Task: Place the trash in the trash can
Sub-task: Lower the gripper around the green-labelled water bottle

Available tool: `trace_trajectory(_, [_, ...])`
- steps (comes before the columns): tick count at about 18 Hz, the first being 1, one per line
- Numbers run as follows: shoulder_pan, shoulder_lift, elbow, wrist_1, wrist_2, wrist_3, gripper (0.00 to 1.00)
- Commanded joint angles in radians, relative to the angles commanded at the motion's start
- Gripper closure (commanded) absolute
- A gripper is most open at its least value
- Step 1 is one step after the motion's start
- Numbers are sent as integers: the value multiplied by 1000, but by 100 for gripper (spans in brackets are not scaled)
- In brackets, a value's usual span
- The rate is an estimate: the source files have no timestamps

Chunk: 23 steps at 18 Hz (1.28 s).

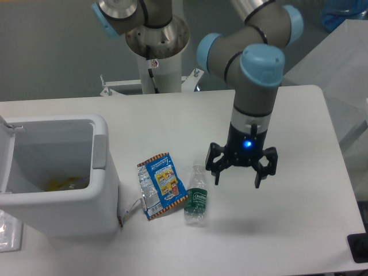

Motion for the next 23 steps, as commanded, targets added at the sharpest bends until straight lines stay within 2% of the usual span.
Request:
trace_trajectory(4, [-32,-60,5,5,-3,-8,0])
trace_trajectory(7, [-51,-89,24,2,3,-63,0])
trace_trajectory(11, [-71,-117,20,2,28,-87,0])
trace_trajectory(13, [-83,-121,9,2,35,-92,0])
trace_trajectory(17, [-89,-101,-72,8,100,-91,0])
trace_trajectory(21, [-91,-95,-80,6,110,-95,0])
trace_trajectory(23, [-98,-104,-63,8,112,-104,0])
